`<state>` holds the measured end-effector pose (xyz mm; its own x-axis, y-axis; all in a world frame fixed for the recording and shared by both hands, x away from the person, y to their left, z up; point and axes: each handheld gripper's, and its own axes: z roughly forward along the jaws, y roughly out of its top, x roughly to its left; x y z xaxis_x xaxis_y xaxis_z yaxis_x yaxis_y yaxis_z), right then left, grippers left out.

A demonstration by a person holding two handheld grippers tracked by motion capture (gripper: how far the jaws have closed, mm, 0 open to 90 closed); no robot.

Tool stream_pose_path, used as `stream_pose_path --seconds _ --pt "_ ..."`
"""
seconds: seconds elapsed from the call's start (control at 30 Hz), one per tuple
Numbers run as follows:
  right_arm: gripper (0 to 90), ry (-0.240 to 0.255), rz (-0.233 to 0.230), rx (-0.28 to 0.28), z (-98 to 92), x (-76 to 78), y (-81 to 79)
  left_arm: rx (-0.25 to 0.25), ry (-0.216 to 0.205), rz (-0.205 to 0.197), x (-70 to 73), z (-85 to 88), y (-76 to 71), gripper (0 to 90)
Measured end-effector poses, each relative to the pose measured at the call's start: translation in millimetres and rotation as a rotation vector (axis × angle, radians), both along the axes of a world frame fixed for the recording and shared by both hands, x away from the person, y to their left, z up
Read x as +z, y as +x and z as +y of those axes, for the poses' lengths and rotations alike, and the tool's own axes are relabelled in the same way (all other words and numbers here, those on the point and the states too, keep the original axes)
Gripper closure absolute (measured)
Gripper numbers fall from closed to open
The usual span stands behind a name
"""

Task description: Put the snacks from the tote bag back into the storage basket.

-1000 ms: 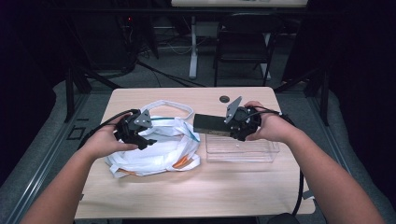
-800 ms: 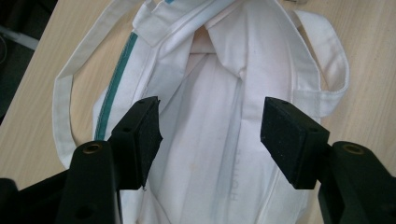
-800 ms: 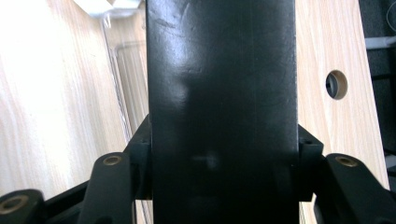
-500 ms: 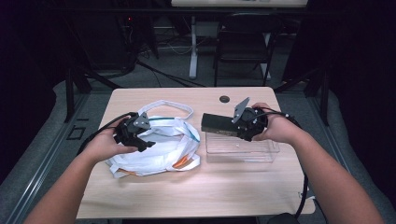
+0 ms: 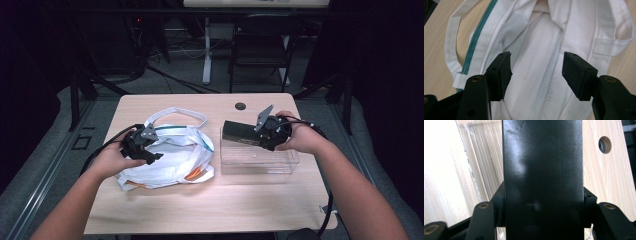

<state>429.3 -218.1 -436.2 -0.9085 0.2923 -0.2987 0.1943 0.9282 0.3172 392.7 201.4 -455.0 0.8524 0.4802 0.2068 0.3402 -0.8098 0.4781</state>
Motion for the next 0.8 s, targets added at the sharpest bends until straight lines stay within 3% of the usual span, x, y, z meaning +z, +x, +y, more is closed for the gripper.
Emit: stream_pose_path --seconds 0.47,0.8 --pt "42.9 -0.028 0.023 -0.022 -6.7 -19.6 6.4 0.064 -0.004 0.009 -8.0 4.2 1.5 43.0" --pt "42.9 -0.02 0.038 -0.029 -3.5 -36.9 10.5 0.089 -0.013 0.024 -17.7 7.4 1.2 44.2"
